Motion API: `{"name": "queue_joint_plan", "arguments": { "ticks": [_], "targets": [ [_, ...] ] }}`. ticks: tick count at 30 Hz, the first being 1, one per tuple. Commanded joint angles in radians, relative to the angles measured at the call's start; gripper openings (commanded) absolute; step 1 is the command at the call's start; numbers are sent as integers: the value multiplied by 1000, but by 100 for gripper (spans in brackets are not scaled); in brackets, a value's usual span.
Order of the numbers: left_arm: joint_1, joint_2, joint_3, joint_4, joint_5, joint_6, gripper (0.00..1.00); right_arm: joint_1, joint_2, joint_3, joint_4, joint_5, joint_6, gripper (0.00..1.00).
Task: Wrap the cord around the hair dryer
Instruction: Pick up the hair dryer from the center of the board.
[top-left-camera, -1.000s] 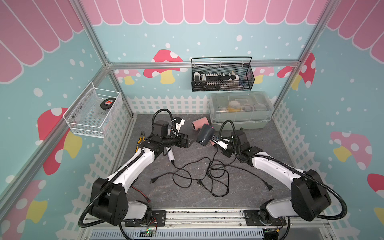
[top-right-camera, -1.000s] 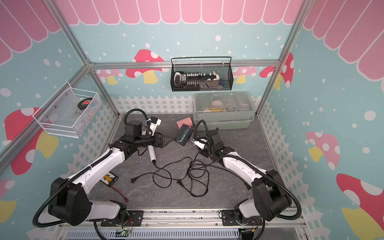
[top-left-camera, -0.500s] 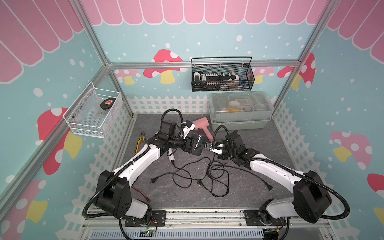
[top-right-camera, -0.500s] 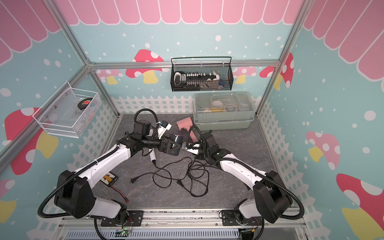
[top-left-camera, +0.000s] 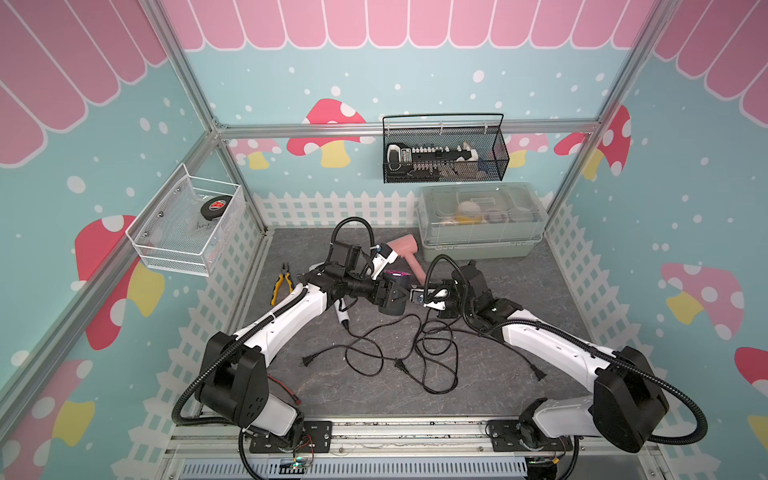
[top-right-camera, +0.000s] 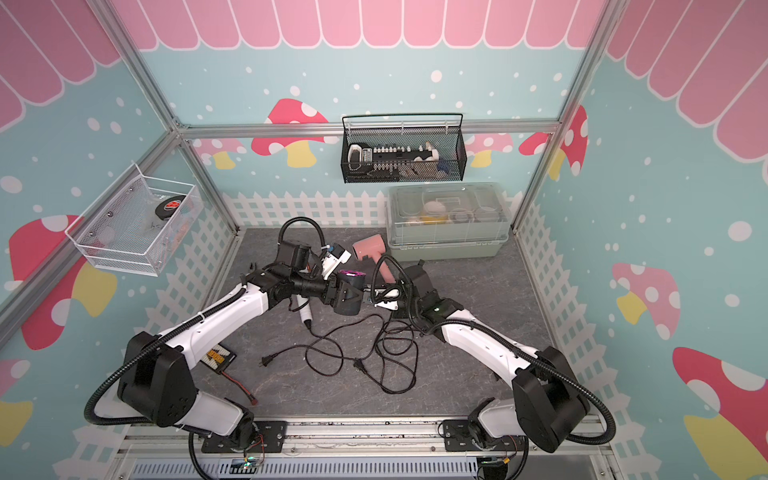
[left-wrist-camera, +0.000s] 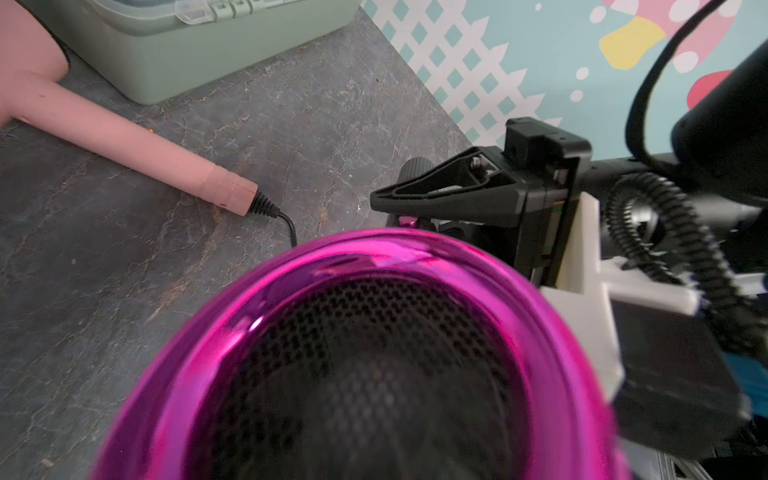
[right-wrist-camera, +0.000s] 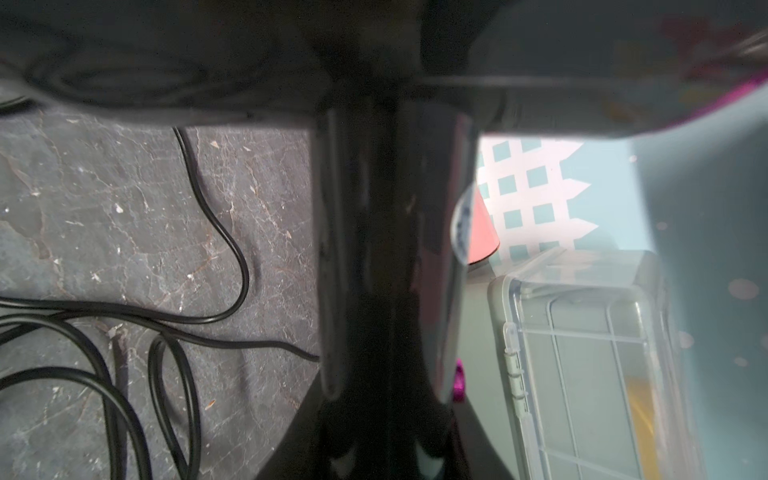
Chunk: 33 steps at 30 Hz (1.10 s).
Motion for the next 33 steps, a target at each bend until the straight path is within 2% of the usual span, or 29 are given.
{"name": "queue_joint_plan", "arguments": {
  "ticks": [1, 4, 9, 15, 19, 21, 23, 24, 28, 31, 33],
  "targets": [
    [-27, -1, 21, -27, -34, 67, 74, 20, -40, 32, 108, -51, -25, 0],
    [-27, -4, 15, -30, -53, 72, 71, 22, -55, 21, 113, -62, -17, 0],
    [-40, 16, 33, -26, 19, 55, 74, 29, -50, 12, 122, -69, -11, 0],
    [-75, 51, 52, -26, 45, 49, 74, 38, -35, 16, 145, -79, 1, 0],
    [-83, 64, 58, -24, 64, 43, 49, 41, -30, 12, 157, -69, 2, 0],
    [-84, 68, 60, -25, 62, 41, 27, 41, -27, 6, 174, -53, 11, 0],
    [-84, 63, 60, -30, 32, 41, 6, 41, -23, -1, 198, -26, 25, 7],
    [-84, 56, 62, -36, 5, 45, 0, 40, -21, -1, 208, -4, 34, 14],
    [-72, 1, 67, -69, -96, 69, 0, 35, -11, 9, 242, 117, 101, 42],
    [-33, -63, 67, -71, -147, 56, 0, 9, -29, 29, 221, 132, 158, 63],
    [7, -107, 74, -80, -170, 49, 0, -20, -51, 48, 197, 123, 214, 72]
  ]
}}
